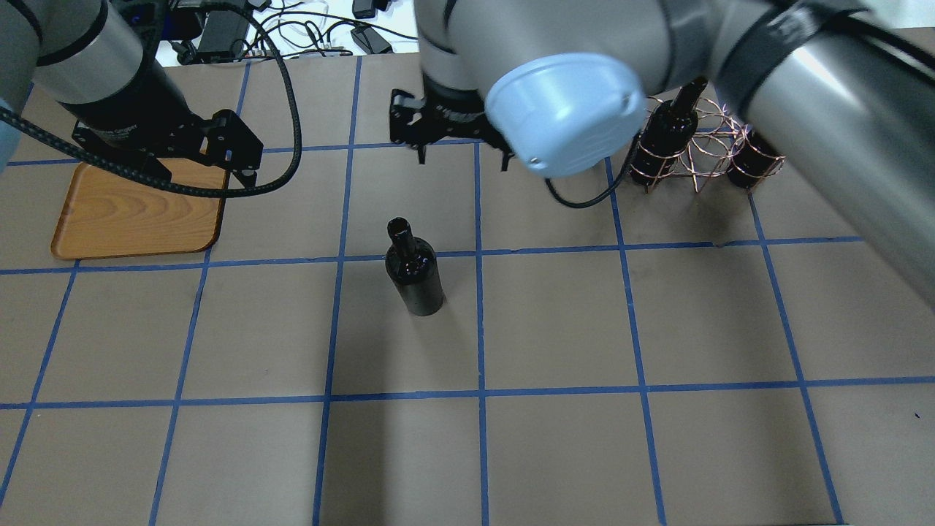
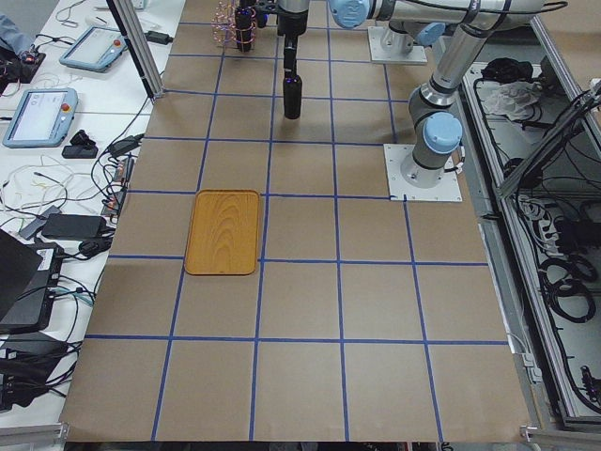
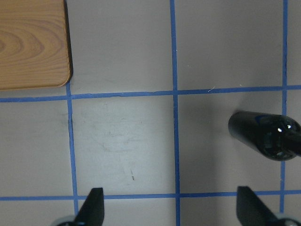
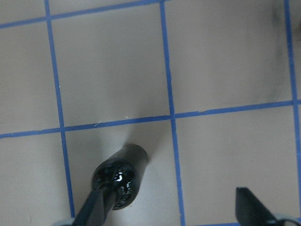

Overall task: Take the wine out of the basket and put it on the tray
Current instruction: 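Withdraw the right gripper toward the rack while the left gripper reaches toward the bottle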

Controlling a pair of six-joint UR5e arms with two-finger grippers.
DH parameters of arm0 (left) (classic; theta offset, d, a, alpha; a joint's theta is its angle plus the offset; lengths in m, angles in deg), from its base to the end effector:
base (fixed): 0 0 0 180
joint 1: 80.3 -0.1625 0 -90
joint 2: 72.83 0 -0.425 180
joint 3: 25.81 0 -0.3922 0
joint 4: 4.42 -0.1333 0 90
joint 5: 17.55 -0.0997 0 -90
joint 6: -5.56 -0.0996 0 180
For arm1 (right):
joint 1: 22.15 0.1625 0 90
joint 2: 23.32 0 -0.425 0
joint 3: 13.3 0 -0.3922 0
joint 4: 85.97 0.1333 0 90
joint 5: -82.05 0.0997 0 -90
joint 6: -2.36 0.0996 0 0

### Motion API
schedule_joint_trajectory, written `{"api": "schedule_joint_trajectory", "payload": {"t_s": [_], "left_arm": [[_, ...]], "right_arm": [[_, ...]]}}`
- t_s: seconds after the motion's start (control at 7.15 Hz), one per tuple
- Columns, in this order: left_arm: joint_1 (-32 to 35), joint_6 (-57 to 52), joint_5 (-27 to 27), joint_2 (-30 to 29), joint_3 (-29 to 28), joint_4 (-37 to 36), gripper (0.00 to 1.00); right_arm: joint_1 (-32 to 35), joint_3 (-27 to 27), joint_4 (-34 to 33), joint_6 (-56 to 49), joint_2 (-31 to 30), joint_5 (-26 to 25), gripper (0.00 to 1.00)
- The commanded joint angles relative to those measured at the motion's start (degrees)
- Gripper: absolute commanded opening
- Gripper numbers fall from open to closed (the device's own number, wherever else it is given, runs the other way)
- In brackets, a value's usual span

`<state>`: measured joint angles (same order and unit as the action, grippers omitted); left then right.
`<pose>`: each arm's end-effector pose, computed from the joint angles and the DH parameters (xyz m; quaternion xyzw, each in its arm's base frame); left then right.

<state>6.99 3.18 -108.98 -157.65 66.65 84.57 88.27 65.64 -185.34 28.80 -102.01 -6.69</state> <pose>-0.1089 -0.4650 0.5115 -0.0033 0.9994 -0.0320 0.0139 0.3327 -0.5054 0.4950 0.0515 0.9954 -0.0686 0.0417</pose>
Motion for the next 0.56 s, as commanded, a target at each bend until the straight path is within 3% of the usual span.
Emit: {"api": "schedule_joint_trajectory", "payload": {"t_s": [0.0, 0.28, 0.42], "left_arm": [[2.25, 6.83, 0.20, -1.21, -0.01, 0.31, 1.00], [13.72, 15.84, 0.02, -3.15, -0.01, -0.22, 1.00], [19.18, 20.69, 0.02, -4.55, 0.08, -1.09, 1.00]], "right_arm": [[-12.01, 0.07, 1.29, -15.55, -3.40, -2.20, 1.00], [-18.89, 0.50, 1.38, -19.92, -3.67, -2.83, 1.00], [-20.05, 0.77, 2.16, -21.50, -4.19, -6.05, 1.00]]}}
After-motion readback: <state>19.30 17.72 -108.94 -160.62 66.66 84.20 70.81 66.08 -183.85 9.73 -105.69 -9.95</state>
